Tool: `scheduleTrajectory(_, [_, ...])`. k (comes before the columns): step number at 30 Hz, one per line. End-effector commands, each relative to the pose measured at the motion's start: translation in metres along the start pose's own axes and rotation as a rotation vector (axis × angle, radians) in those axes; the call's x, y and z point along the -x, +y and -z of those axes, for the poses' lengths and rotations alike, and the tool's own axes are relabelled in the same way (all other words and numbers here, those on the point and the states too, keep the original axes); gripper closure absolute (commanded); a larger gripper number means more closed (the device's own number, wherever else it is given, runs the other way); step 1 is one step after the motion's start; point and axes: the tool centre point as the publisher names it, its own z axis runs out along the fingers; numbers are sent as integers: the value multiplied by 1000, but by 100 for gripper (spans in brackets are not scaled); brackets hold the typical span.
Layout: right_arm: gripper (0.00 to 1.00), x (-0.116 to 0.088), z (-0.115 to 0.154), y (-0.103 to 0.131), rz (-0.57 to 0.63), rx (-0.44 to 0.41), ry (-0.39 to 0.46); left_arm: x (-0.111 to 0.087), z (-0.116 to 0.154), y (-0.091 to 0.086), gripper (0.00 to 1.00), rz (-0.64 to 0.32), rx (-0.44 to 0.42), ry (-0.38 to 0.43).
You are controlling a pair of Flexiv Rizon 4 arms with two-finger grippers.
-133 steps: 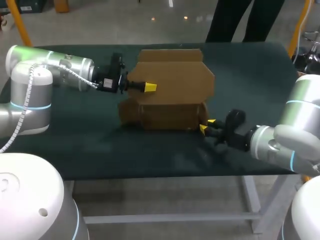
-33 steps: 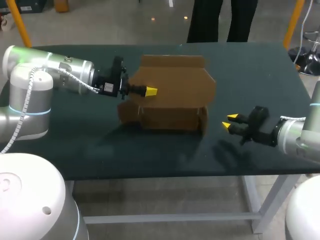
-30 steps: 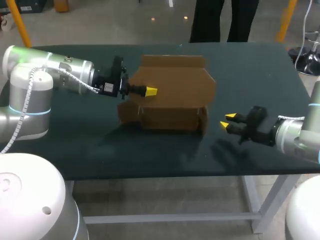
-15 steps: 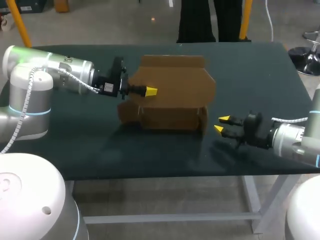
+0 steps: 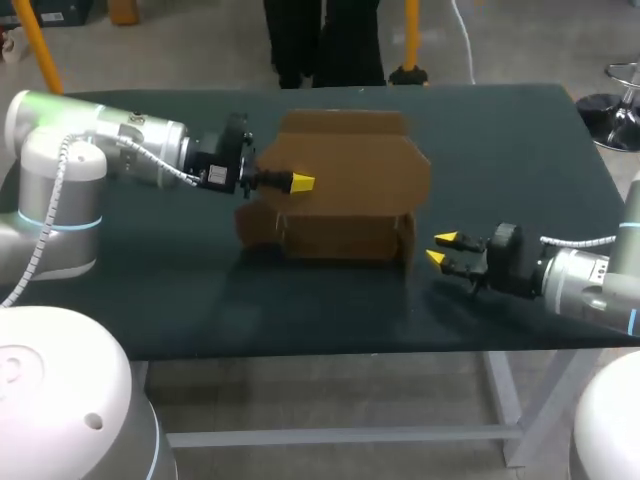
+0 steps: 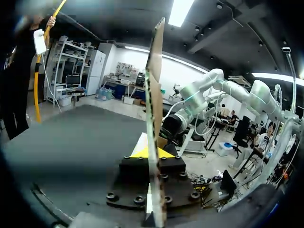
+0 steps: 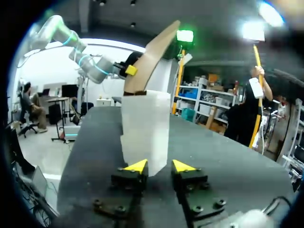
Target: Assemble the packaging by folding the flat box into shape, placing the metal phone stand inside, and closing the box properly
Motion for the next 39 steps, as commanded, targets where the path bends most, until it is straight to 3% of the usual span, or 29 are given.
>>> scheduleTrajectory(1, [64,1,1,-3,0,7,-5,7,-4,3,100,9,15,7])
scheduleTrajectory(17, [64,2,-2,-2,1,3,-4,21,-1,4,100,39,6,-9])
scheduleTrajectory(39, [64,1,-6,-1,3,-6,-4,19,3,-1,100,43,7,-36])
